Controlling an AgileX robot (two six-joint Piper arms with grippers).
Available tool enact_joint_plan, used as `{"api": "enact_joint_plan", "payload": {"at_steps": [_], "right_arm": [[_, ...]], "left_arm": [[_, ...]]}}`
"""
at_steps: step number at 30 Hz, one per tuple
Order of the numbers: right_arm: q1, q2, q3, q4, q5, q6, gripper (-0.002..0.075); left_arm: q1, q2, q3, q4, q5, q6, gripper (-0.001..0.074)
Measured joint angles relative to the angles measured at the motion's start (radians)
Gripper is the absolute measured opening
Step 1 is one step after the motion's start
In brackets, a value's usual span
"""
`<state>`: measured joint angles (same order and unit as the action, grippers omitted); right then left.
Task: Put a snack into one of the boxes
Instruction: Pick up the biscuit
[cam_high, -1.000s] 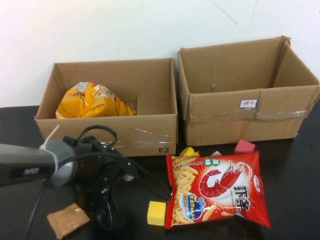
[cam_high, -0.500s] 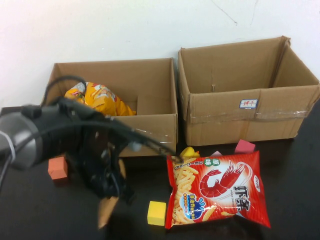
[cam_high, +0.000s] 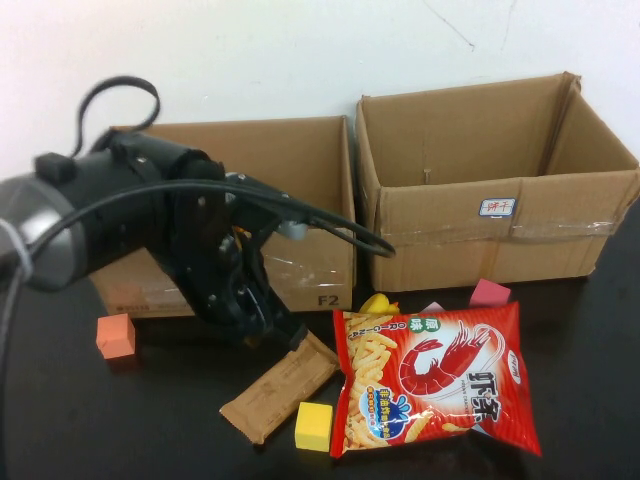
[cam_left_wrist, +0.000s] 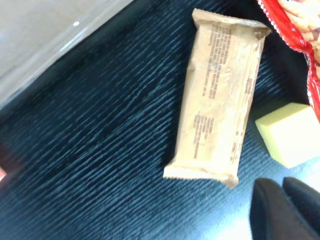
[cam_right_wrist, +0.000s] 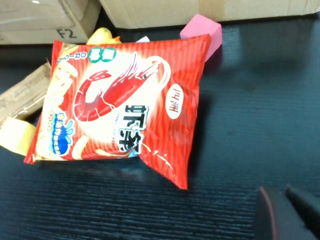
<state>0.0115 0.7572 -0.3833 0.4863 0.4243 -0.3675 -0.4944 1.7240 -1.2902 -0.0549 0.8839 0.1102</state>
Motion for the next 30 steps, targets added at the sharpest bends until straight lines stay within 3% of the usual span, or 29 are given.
{"api": "enact_joint_plan", "payload": {"at_steps": [2,4,8,11,17,20,23,30], "right_arm": [[0.000,0.000,0.000,0.000,-0.002,0.000,0.0029],[0.000,0.000,0.000,0.000,-0.004,0.000,0.0029],[0.000,0.000,0.000,0.000,-0.006,0.000,0.0029],[0.000,0.000,0.000,0.000,-0.008,0.000,0.0029],[0.000,0.000,0.000,0.000,-0.008,0.000,0.0029],[0.000,0.000,0.000,0.000,-0.008,0.000,0.0029],[0.000,0.000,0.000,0.000,-0.008,0.000,0.0029],[0.000,0.000,0.000,0.000,-0.008,0.000,0.0029]], "left_arm": [[0.000,0.029,0.000,-0.002,-0.027,0.000,0.0078],[0.000,0.066,0.000,-0.004,-0.061,0.000,0.0190],[0.000,0.163,-0.002,-0.006,-0.102,0.000,0.0481],[0.000,0.243,-0.002,-0.006,-0.124,0.000,0.0572],[0.000,0.347,-0.004,-0.006,-0.155,0.002,0.0599],[0.000,0.370,-0.004,-0.006,-0.159,0.017,0.0551],[0.000,0.372,-0.007,-0.004,-0.161,0.021,0.0432],[0.000,0.372,-0.007,-0.004,-0.145,0.024,0.0439]]}}
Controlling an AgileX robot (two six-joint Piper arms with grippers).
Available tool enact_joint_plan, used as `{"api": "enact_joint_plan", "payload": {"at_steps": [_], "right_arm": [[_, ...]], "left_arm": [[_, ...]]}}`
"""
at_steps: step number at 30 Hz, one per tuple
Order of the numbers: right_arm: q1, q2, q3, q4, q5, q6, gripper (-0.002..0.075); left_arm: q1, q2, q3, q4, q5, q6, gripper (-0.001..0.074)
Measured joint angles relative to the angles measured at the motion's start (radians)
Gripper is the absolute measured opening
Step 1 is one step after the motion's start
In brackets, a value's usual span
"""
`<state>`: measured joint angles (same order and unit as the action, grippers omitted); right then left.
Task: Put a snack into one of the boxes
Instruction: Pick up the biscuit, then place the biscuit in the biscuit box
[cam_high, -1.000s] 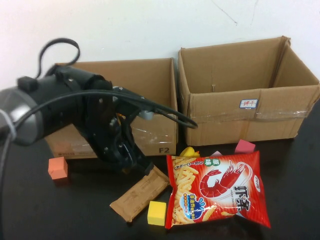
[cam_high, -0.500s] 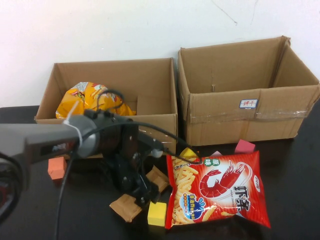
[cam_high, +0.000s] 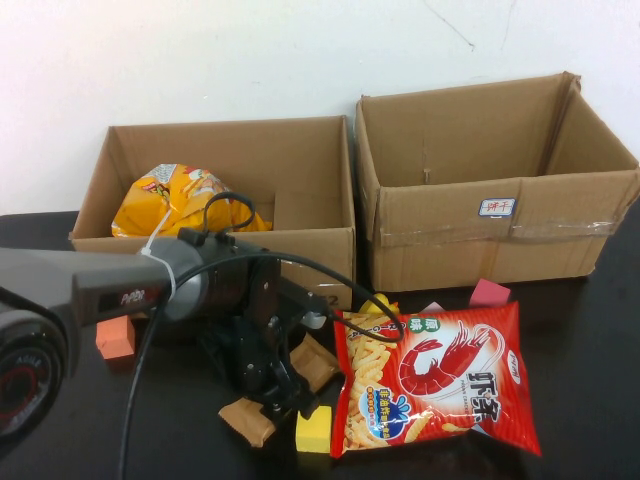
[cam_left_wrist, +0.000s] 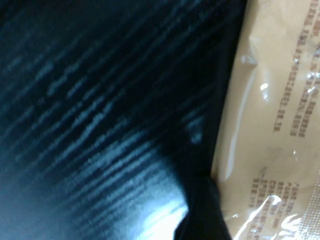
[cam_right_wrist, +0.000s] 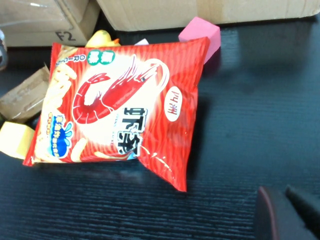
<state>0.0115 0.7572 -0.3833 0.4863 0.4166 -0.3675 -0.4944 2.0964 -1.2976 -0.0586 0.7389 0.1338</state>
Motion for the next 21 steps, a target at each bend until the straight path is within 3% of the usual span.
{"api": "enact_joint_plan", "payload": {"at_steps": [10,16,21], "right_arm": [[0.000,0.000,0.000,0.000,0.000,0.000,0.0029],[0.000,0.000,0.000,0.000,0.000,0.000,0.0029],[0.000,0.000,0.000,0.000,-0.008,0.000,0.0029]], "left_arm": [[0.000,-0.084,-0.028,0.001,0.115,0.000,0.0439],[0.000,-0.198,-0.224,-0.137,0.216,0.056,0.0438],[-0.002,-0.191,-0.471,-0.252,0.137,0.097,0.0438]]}}
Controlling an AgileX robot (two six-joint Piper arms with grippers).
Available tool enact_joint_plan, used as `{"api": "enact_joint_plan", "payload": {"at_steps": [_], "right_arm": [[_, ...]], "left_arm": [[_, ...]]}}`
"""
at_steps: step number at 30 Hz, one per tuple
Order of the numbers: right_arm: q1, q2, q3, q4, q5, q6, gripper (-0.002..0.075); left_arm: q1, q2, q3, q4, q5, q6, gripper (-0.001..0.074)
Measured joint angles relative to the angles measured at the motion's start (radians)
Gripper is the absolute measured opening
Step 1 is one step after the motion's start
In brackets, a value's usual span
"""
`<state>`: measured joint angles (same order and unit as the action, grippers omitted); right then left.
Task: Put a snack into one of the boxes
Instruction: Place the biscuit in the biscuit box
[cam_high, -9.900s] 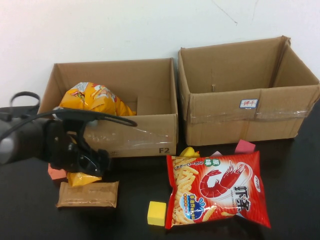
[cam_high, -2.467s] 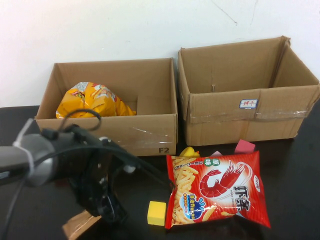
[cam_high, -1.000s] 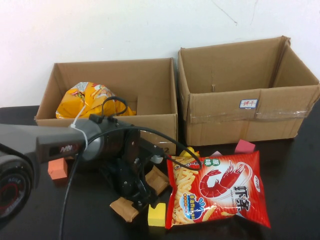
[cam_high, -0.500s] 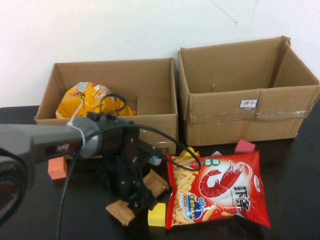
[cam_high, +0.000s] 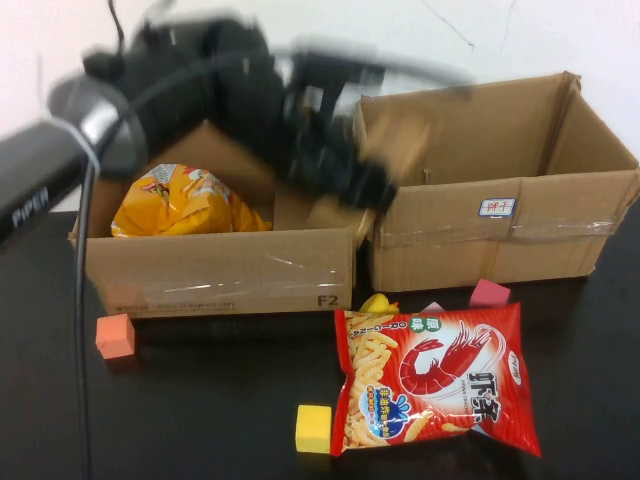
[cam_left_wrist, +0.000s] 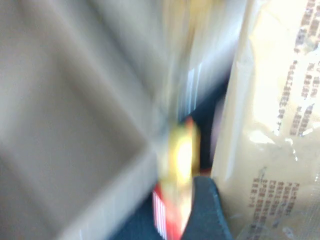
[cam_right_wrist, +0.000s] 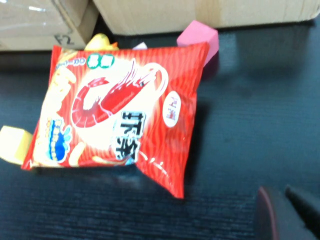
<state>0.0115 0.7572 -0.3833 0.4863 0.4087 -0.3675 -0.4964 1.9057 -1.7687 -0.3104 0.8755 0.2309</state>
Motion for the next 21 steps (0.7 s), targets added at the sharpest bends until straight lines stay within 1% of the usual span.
{"api": "enact_joint_plan", "payload": {"at_steps": [3,6,10,11,14,15,16,18,19,21], "right_arm": [[0.000,0.000,0.000,0.000,-0.025,0.000,0.0029],[0.000,0.000,0.000,0.000,-0.042,0.000,0.0029],[0.000,0.000,0.000,0.000,-0.048,0.000,0.0029],[0.000,0.000,0.000,0.000,-0.048,0.000,0.0029],[0.000,0.000,0.000,0.000,-0.048,-0.006,0.0029],[0.000,0.000,0.000,0.000,-0.048,-0.015,0.0029],[0.000,0.000,0.000,0.001,-0.046,-0.028,0.0029],[0.000,0.000,0.000,0.001,-0.036,-0.045,0.0029],[0.000,0.000,0.000,0.001,-0.029,-0.052,0.0029],[0.000,0.000,0.000,0.001,-0.019,-0.060,0.0029]], "left_arm": [[-0.010,0.041,-0.140,-0.035,-0.142,0.024,0.0438],[-0.022,0.107,-0.242,-0.062,-0.286,0.033,0.0438],[-0.032,0.215,-0.325,-0.066,-0.392,0.036,0.0442],[-0.032,0.242,-0.333,-0.066,-0.403,0.036,0.0468],[-0.032,0.304,-0.339,-0.055,-0.384,0.043,0.0601],[-0.032,0.319,-0.339,-0.044,-0.352,0.045,0.0629],[-0.032,0.326,-0.339,-0.029,-0.319,0.048,0.0638],[-0.032,0.330,-0.339,0.020,-0.230,0.050,0.0608],[-0.033,0.327,-0.341,0.058,-0.185,0.050,0.0568],[-0.036,0.309,-0.358,0.149,-0.095,0.031,0.0449]]}}
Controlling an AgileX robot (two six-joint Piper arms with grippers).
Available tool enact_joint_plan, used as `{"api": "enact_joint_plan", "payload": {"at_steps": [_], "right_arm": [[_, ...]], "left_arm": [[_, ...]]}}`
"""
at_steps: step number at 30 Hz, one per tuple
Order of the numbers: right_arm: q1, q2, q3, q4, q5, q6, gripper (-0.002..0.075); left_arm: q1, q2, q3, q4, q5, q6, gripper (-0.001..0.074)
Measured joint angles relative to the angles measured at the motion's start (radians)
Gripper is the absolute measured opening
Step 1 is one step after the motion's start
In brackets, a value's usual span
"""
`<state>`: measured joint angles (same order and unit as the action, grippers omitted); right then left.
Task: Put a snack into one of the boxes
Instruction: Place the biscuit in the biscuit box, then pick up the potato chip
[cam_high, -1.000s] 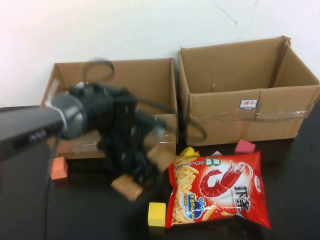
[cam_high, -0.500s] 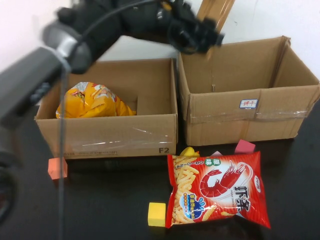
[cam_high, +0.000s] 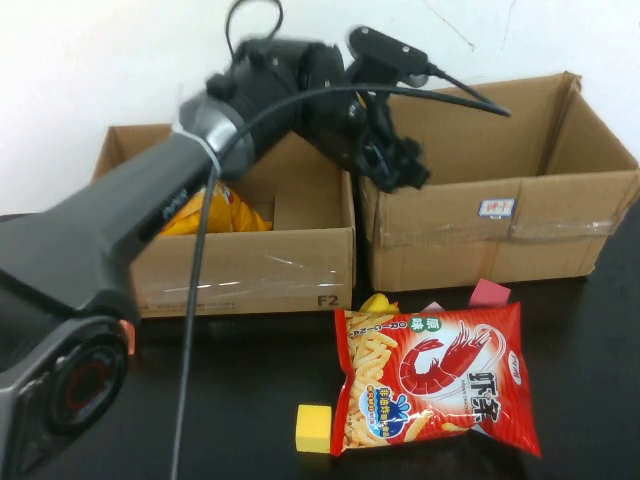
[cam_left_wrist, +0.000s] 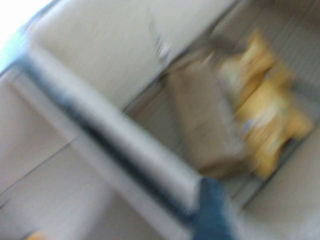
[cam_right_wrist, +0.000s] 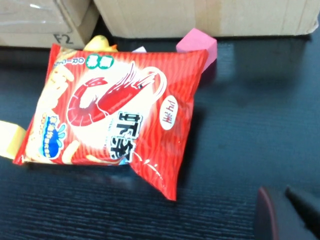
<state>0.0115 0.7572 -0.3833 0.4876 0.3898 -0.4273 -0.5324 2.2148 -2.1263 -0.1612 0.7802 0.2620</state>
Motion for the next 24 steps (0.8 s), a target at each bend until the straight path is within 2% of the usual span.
{"api": "enact_joint_plan", "payload": {"at_steps": [5,8,12,18,21,24], "right_arm": [[0.000,0.000,0.000,0.000,0.006,-0.014,0.0029],[0.000,0.000,0.000,0.035,0.006,-0.046,0.0029],[0.000,0.000,0.000,0.153,0.006,-0.168,0.0030],[0.000,0.000,0.000,0.317,0.021,-0.323,0.0049],[0.000,0.000,0.000,0.337,0.023,-0.354,0.0127],[0.000,0.005,0.000,0.340,0.023,-0.373,0.0265]], "left_arm": [[0.000,-0.069,-0.051,0.207,0.224,-0.039,0.0119],[0.000,-0.128,-0.065,0.282,0.337,-0.048,0.0036],[0.000,-0.237,-0.068,0.315,0.438,-0.059,0.0008],[0.000,-0.443,-0.043,0.317,0.470,-0.089,0.0001],[0.000,-0.581,0.054,0.317,0.472,-0.109,0.0001],[0.000,-0.714,0.210,0.317,0.457,-0.125,0.0000]]}}
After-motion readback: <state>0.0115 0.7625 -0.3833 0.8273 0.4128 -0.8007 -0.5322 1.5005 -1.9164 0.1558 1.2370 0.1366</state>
